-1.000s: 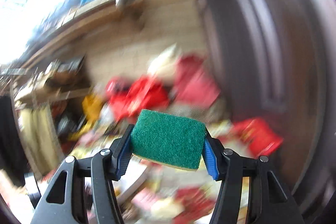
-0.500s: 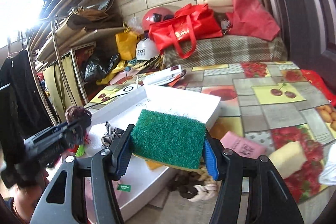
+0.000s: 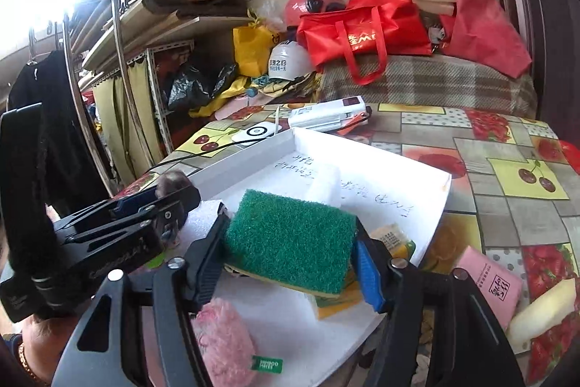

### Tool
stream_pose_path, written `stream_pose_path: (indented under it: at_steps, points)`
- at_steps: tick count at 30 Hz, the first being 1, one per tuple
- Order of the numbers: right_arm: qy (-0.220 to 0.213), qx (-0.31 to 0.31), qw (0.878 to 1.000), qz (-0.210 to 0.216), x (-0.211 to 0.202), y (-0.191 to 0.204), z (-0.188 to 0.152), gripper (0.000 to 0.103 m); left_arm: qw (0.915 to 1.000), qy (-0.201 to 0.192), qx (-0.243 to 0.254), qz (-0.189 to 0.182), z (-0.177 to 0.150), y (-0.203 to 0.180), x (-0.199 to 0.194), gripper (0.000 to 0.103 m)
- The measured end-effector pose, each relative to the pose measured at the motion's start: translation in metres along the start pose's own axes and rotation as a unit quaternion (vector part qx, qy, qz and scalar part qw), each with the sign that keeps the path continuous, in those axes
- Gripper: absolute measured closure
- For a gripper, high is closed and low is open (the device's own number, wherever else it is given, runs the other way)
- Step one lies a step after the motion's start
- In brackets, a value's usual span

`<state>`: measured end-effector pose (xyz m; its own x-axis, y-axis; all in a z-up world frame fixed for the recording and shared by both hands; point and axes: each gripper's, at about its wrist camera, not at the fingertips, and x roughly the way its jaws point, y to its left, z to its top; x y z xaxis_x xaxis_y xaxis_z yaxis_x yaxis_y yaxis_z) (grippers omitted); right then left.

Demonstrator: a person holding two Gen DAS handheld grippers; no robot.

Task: Organize soft objects
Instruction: 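Carry the rope toy into the box with the left tool while the right tool drops the sponge in, then grasp the yellow foam block with the left tool while the right tool grasps the braided rope knot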

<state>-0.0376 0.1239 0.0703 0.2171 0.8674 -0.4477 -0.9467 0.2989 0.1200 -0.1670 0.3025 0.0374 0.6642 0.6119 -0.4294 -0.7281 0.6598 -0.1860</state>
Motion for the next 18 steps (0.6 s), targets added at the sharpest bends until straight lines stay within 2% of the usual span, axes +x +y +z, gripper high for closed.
stream_pose_path:
  at_steps: [2, 3, 4, 5, 6, 8, 18]
  points:
    - [-0.009, 0.001, 1.0, -0.011, -0.003, 0.001, -0.002, 0.016, 0.9998, -0.012, 0.005, 0.015, -0.001, -0.002, -0.004, 0.009]
    - [-0.017, 0.002, 1.0, -0.014, -0.006, 0.001, -0.004, 0.014, 0.9997, -0.016, 0.008, 0.018, -0.001, -0.004, -0.005, 0.001]
    - [-0.025, 0.002, 0.999, -0.019, -0.011, 0.001, -0.006, 0.011, 0.9995, -0.019, 0.013, 0.02, -0.001, -0.005, -0.006, 0.0]
    - [-0.03, 0.0, 0.999, -0.025, -0.013, -0.001, -0.007, 0.002, 0.9994, -0.022, 0.014, 0.021, -0.001, -0.005, -0.007, 0.0]
    - [-0.034, -0.002, 0.999, -0.029, -0.016, -0.001, -0.008, 0.0, 0.9993, -0.025, 0.014, 0.022, -0.001, -0.005, -0.008, 0.0]
    - [-0.044, -0.003, 0.998, -0.043, -0.023, -0.004, -0.011, 0.0, 0.9993, -0.027, 0.014, 0.023, -0.001, -0.004, -0.009, 0.0]
    - [-0.052, 0.01, 0.997, -0.05, -0.056, -0.027, -0.022, 0.0, 0.9994, -0.027, -0.007, 0.021, -0.001, 0.003, -0.013, 0.0]
